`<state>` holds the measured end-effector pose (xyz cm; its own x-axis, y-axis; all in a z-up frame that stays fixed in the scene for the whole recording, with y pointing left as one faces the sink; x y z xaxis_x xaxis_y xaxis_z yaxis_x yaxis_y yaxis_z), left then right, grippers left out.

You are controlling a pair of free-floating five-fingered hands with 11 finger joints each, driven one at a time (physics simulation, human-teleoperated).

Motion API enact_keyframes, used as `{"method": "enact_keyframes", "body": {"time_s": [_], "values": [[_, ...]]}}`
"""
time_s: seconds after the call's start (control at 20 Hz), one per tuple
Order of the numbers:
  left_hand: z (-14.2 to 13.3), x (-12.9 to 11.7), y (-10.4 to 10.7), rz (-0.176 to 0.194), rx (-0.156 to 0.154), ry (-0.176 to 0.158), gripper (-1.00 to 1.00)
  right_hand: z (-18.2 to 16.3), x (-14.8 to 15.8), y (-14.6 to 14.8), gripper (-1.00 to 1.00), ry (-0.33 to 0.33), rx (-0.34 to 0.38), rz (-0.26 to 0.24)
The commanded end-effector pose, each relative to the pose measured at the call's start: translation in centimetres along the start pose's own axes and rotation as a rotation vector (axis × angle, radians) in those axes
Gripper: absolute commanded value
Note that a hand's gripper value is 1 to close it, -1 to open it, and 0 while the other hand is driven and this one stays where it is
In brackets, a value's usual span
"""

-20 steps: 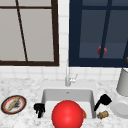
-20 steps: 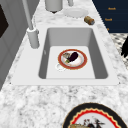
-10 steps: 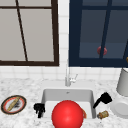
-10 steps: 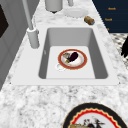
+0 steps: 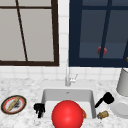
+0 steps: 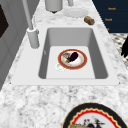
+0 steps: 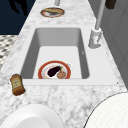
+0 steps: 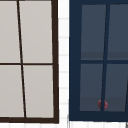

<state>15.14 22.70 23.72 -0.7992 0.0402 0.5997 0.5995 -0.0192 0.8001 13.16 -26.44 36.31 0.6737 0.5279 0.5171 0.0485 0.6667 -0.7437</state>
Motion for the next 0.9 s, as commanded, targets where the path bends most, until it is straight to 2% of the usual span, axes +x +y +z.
{"method": "enact_keyframes", "body": {"time_s": [0.0,0.1,0.2,0.35,0.85], "values": [[0.0,0.0,0.0,0.000,0.000,0.000,0.00,0.5,-1.7,-1.7,-1.00,-0.056,-0.030,-0.063],[0.0,0.0,0.0,0.000,0.000,0.000,0.00,0.5,-1.8,-2.6,-1.00,-0.096,-0.029,-0.081],[0.0,0.0,0.0,0.000,0.000,0.000,0.00,0.2,-0.6,-1.8,-1.00,-0.058,-0.045,-0.140],[0.0,0.0,0.0,0.000,0.000,0.000,0.00,0.0,-0.3,-2.4,-1.00,-0.006,-0.060,-0.185],[0.0,0.0,0.0,0.000,0.000,0.000,0.00,-0.1,0.8,-3.6,-1.00,0.041,-0.129,-0.319]]}}
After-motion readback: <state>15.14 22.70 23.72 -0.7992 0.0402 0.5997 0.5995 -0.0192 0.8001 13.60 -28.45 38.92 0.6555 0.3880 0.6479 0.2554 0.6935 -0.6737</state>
